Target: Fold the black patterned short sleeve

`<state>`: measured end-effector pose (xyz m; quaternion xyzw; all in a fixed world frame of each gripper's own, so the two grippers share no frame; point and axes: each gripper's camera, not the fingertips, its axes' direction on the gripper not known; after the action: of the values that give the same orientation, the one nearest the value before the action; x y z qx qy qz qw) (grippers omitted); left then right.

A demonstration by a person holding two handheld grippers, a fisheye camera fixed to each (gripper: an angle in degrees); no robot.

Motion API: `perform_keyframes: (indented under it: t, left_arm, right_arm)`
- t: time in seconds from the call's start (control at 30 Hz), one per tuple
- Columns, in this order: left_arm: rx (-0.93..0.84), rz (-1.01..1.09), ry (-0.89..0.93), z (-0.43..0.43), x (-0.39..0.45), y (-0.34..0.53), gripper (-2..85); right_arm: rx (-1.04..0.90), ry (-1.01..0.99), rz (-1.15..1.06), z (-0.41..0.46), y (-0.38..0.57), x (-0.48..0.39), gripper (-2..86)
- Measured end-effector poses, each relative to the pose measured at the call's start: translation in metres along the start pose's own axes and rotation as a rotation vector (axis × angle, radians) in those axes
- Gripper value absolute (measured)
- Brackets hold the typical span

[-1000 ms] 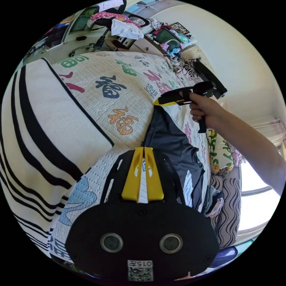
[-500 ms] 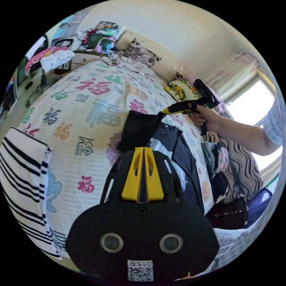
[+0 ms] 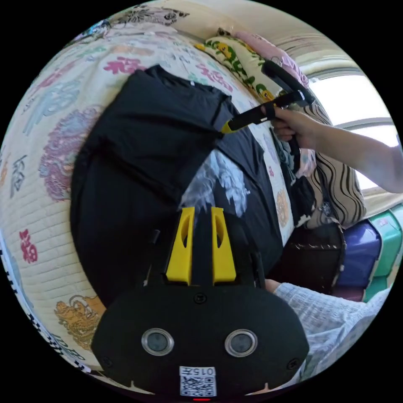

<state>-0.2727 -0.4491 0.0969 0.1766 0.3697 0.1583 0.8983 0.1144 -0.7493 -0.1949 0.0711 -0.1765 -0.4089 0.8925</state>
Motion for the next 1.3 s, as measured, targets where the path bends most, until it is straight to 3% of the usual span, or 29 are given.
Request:
perform_keyframes:
  t: [0.1, 0.23, 0.33, 0.53, 0.63, 0.8, 1.07, 1.2, 1.3]
  left_arm:
    - [0.051, 0.000, 0.034, -0.021, -0.007, -0.007, 8.8]
    - [0.294, -0.278, 0.018, -0.069, -0.053, -0.017, 9.2]
    - [0.389, -0.467, 0.054, -0.079, -0.089, -0.026, 9.4]
    - [0.423, -0.600, 0.184, -0.070, -0.119, -0.044, 5.1]
    - [0.468, -0.642, 0.208, -0.073, -0.127, -0.040, 0.6]
    - [0.491, -0.622, 0.139, -0.082, -0.126, -0.045, 0.0]
    - [0.546, -0.589, 0.275, -0.096, -0.127, -0.068, 8.8]
    - [0.550, -0.633, 0.309, -0.093, -0.136, -0.086, 3.9]
    - [0.490, -0.633, 0.231, -0.091, -0.131, -0.104, 0.1]
  right_arm:
    - [0.123, -0.119, 0.011, -0.038, -0.008, 0.004, 6.2]
    - [0.210, -0.177, -0.076, -0.074, -0.051, -0.008, 8.5]
    - [0.169, -0.205, -0.116, -0.077, -0.093, -0.019, 9.4]
    - [0.037, -0.269, -0.120, -0.075, -0.138, -0.026, 6.1]
    - [0.053, -0.207, -0.135, -0.090, -0.142, -0.030, 0.1]
    - [0.029, -0.013, -0.160, -0.107, -0.148, -0.041, -0.8]
    - [0.074, -0.154, -0.096, -0.146, -0.117, -0.026, 5.2]
    - [-0.057, -0.127, -0.112, -0.140, -0.072, -0.021, 6.6]
    - [-0.141, -0.061, -0.116, -0.126, -0.041, -0.019, 3.0]
